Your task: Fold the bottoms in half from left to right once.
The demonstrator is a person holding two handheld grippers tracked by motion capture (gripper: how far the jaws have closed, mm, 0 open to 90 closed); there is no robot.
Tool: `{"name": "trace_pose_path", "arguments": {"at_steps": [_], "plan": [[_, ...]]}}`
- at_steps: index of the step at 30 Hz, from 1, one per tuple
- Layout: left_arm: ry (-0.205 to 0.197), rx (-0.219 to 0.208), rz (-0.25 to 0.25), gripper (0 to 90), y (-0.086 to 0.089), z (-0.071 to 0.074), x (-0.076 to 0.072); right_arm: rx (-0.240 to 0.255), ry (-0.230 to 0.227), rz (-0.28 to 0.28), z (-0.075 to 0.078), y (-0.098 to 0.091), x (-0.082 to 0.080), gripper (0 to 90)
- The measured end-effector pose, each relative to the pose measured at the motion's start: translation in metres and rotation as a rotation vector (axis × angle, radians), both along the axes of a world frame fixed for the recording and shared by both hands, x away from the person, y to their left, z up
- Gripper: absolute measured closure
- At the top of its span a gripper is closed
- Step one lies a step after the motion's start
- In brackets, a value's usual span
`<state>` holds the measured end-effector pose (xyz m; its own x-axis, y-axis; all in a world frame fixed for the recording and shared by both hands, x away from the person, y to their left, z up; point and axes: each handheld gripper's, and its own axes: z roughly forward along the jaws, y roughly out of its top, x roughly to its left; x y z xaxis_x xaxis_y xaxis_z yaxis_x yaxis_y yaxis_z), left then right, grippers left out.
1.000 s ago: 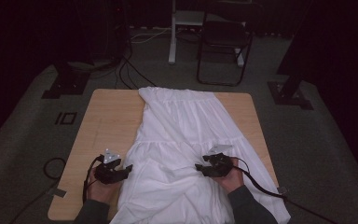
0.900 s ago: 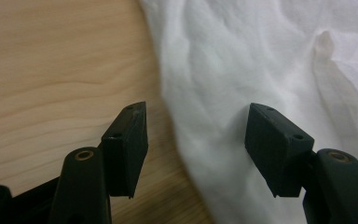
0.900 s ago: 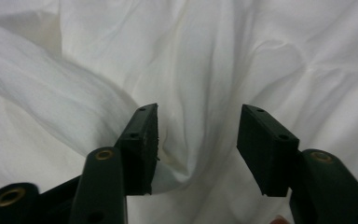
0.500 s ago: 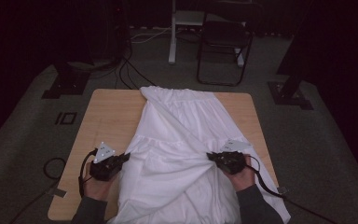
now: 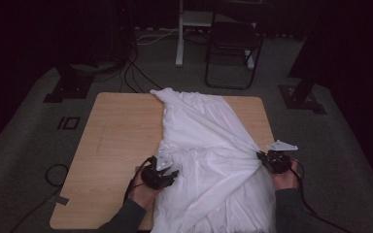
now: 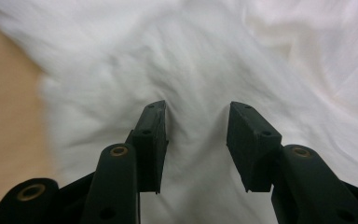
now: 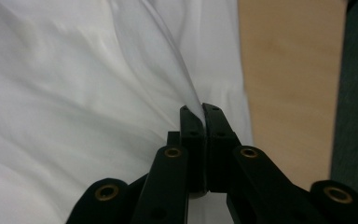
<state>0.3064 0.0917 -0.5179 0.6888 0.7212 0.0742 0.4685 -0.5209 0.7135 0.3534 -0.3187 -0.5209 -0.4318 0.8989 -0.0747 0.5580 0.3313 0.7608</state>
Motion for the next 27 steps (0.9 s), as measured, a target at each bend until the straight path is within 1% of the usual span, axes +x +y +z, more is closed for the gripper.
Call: {"name": "trace_pose_path", "arguments": {"at_steps": [1,2,3,4,5,6,7,8,9,10,11,12,13,14,15,16,17,18,19,20,21,22,23,24,25,26,27], "plan": [[0.022,0.013,-0.001,57.8,-0.003,-0.008,0.003,0.008,0.015,-0.004,-0.008,-0.002,0.002,87.7],[0.022,0.013,-0.001,58.5,-0.003,-0.008,0.003,0.008,0.015,-0.004,-0.008,-0.002,0.002,87.7],[0.036,0.026,0.001,58.5,-0.006,-0.014,0.006,0.017,0.027,-0.007,-0.014,-0.004,0.003,87.5],[0.048,0.079,0.014,63.5,-0.008,-0.025,0.011,0.019,0.055,-0.008,-0.025,-0.004,0.004,87.1],[0.048,0.079,0.014,67.5,-0.008,-0.025,0.011,0.011,0.065,-0.004,-0.029,-0.003,0.005,86.8],[0.059,0.066,0.019,69.8,-0.005,-0.031,0.014,0.002,0.076,-0.001,-0.033,-0.001,0.005,86.7],[0.063,0.056,0.022,71.4,-0.002,-0.031,0.017,-0.002,0.084,0.0,-0.036,0.001,0.005,86.6],[0.057,0.07,0.03,74.5,0.0,-0.031,0.019,-0.001,0.084,-0.002,-0.038,0.002,0.005,86.8],[0.044,0.079,0.04,76.4,0.001,-0.031,0.021,0.01,0.082,-0.005,-0.039,0.003,0.005,86.8],[0.044,0.079,0.04,77.5,0.001,-0.031,0.021,0.01,0.082,-0.005,-0.039,0.003,0.005,86.8],[0.035,0.082,0.046,78.5,0.004,-0.031,0.024,0.029,0.092,-0.008,-0.039,0.005,0.005,86.8],[0.029,0.076,0.058,79.9,0.007,-0.032,0.028,0.032,0.096,-0.003,-0.038,0.007,0.006,86.8],[0.018,0.088,0.087,81.5,0.014,-0.031,0.037,0.031,0.097,0.004,-0.038,0.009,0.007,86.8],[0.018,0.088,0.087,82.3,0.014,-0.031,0.037,0.031,0.097,0.004,-0.038,0.009,0.007,86.8],[0.003,0.112,0.122,83.0,0.021,-0.031,0.048,0.032,0.096,0.019,-0.038,0.016,0.009,86.7],[0.003,0.112,0.122,83.2,0.021,-0.031,0.048,0.032,0.096,0.019,-0.038,0.016,0.009,86.7],[-0.013,0.144,0.16,83.5,0.028,-0.03,0.06,0.039,0.098,0.032,-0.038,0.023,0.013,86.7],[-0.013,0.144,0.16,83.8,0.028,-0.03,0.06,0.039,0.098,0.032,-0.038,0.023,0.013,86.7],[-0.019,0.169,0.196,84.0,0.036,-0.029,0.074,0.046,0.095,0.046,-0.038,0.031,0.019,86.6],[-0.019,0.169,0.196,84.0,0.036,-0.029,0.074,0.045,0.093,0.051,-0.038,0.034,0.023,86.6],[-0.019,0.183,0.227,84.1,0.043,-0.027,0.089,0.045,0.094,0.054,-0.038,0.038,0.027,86.5],[-0.019,0.183,0.227,84.1,0.043,-0.027,0.089,0.043,0.092,0.057,-0.038,0.042,0.031,86.5],[-0.021,0.186,0.241,84.1,0.046,-0.027,0.096,0.043,0.092,0.057,-0.038,0.042,0.031,86.5],[-0.023,0.185,0.267,84.1,0.051,-0.027,0.108,0.043,0.093,0.057,-0.037,0.047,0.041,86.3],[-0.023,0.185,0.267,84.0,0.051,-0.027,0.108,0.043,0.093,0.057,-0.037,0.047,0.041,86.3],[-0.022,0.174,0.287,84.0,0.054,-0.027,0.118,0.039,0.09,0.056,-0.037,0.051,0.05,86.0],[-0.021,0.165,0.295,83.9,0.055,-0.027,0.122,0.036,0.088,0.047,-0.037,0.052,0.055,85.9]]}}
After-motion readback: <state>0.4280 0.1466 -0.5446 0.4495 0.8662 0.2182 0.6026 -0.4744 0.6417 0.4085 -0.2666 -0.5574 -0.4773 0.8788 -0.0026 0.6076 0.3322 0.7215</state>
